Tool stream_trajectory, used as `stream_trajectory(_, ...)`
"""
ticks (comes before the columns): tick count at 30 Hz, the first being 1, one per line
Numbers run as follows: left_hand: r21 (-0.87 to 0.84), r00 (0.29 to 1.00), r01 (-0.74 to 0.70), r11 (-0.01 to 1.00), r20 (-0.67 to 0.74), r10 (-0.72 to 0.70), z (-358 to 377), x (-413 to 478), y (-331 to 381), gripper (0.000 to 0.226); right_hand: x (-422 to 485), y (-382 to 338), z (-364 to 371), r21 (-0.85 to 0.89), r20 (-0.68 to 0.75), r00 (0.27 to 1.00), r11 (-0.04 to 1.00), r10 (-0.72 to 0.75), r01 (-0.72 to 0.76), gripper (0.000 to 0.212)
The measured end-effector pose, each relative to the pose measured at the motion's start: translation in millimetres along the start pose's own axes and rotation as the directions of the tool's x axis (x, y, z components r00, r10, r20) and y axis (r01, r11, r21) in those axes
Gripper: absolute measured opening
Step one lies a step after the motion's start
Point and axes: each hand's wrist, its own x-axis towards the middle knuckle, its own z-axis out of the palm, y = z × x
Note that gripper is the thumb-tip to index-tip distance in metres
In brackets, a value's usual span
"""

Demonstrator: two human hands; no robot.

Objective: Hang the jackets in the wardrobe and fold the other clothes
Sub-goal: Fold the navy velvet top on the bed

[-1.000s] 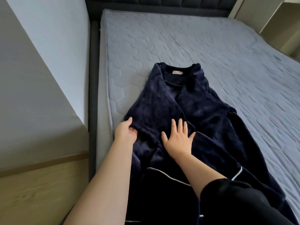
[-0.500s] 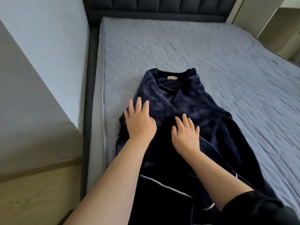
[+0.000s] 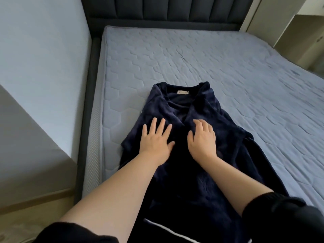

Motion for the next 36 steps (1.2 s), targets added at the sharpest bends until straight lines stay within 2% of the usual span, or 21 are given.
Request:
stream_trajectory(4,0.072,0.982,-0.062,0.995,0.182,0.048,15,15,11,0.069,72,-9,9,-0.039,0.035,0.995,0.995,-0.089,0.09,0.045)
stream_trajectory(6,0.027,0.981,-0.062,0.998,0.188,0.056,23,18,10,0.07,103,-10,16,-0.131,0.147,0.986,0.986,-0.081,0.1,0.05)
stream_trajectory(9,-0.03,0.984,-0.057,0.998,0.165,0.061,32,20,8,0.071,127,-9,27,-0.293,0.374,0.927,0.951,0.019,0.099,0.062)
stream_trajectory(12,-0.04,0.983,-0.057,0.998,0.175,0.063,37,23,6,0.071,131,-12,34,-0.456,0.433,0.897,0.88,0.089,0.132,0.043)
stream_trajectory(14,-0.066,0.987,-0.054,0.996,0.151,0.063,38,23,5,0.071,128,-14,31,-0.463,0.383,0.921,0.878,0.073,0.123,0.024)
stream_trajectory(16,-0.14,0.994,-0.053,0.989,0.085,0.065,38,17,3,0.07,121,-13,23,-0.393,0.249,0.968,0.911,-0.026,0.126,0.013)
stream_trajectory(19,-0.395,0.998,-0.016,0.919,0.044,0.037,31,5,3,0.064,97,-10,3,-0.255,0.014,0.977,0.944,-0.212,0.209,0.006)
stream_trajectory(20,-0.564,0.998,0.046,0.824,0.057,-0.017,26,1,5,0.059,86,-10,-3,-0.233,-0.035,0.963,0.939,-0.268,0.253,0.004)
stream_trajectory(21,-0.76,0.99,0.136,0.636,0.089,-0.106,18,-3,8,0.05,73,-9,-10,-0.218,-0.066,0.945,0.928,-0.321,0.301,0.003)
stream_trajectory(22,-0.906,0.966,0.214,0.365,0.14,-0.218,7,-8,11,0.038,60,-9,-18,-0.208,-0.088,0.925,0.914,-0.371,0.347,0.004)
stream_trajectory(23,-0.965,0.925,0.244,0.094,0.202,-0.32,-4,-12,14,0.03,45,-7,-26,-0.205,-0.109,0.903,0.898,-0.416,0.389,0.009)
stream_trajectory(24,-0.967,0.88,0.237,-0.093,0.254,-0.4,-16,-16,16,0.027,31,-6,-34,-0.211,-0.124,0.88,0.879,-0.458,0.428,0.014)
stream_trajectory(25,-0.955,0.845,0.22,-0.199,0.288,-0.45,-25,-20,17,0.028,17,-4,-42,-0.226,-0.124,0.86,0.858,-0.494,0.461,0.018)
stream_trajectory(27,-0.945,0.805,0.185,-0.271,0.304,-0.509,-37,-28,17,0.031,-10,0,-53,-0.263,-0.095,0.821,0.81,-0.563,0.525,0.021)
stream_trajectory(29,-0.974,0.798,0.143,-0.174,0.218,-0.562,-47,-40,19,0.033,-36,7,-59,-0.276,-0.051,0.777,0.756,-0.628,0.593,0.022)
stream_trajectory(30,-0.991,0.798,0.119,-0.06,0.131,-0.588,-52,-49,21,0.034,-48,10,-61,-0.269,-0.023,0.75,0.727,-0.66,0.632,0.022)
stream_trajectory(32,-0.948,0.777,0.056,0.315,-0.156,-0.609,-62,-62,26,0.04,-69,18,-62,-0.243,0.028,0.693,0.668,-0.72,0.704,0.02)
stream_trajectory(33,-0.86,0.761,0.011,0.51,-0.324,-0.562,-67,-64,29,0.043,-77,22,-62,-0.221,0.052,0.671,0.647,-0.74,0.73,0.02)
stream_trajectory(34,-0.751,0.763,-0.03,0.659,-0.444,-0.471,-73,-62,30,0.047,-83,24,-62,-0.197,0.072,0.655,0.633,-0.752,0.749,0.023)
stream_trajectory(35,-0.653,0.796,-0.054,0.755,-0.485,-0.362,-79,-57,33,0.053,-87,26,-63,-0.171,0.089,0.647,0.629,-0.757,0.759,0.026)
stream_trajectory(36,-0.589,0.851,-0.057,0.806,-0.451,-0.269,-85,-49,37,0.061,-89,26,-64,-0.151,0.094,0.65,0.634,-0.754,0.758,0.028)
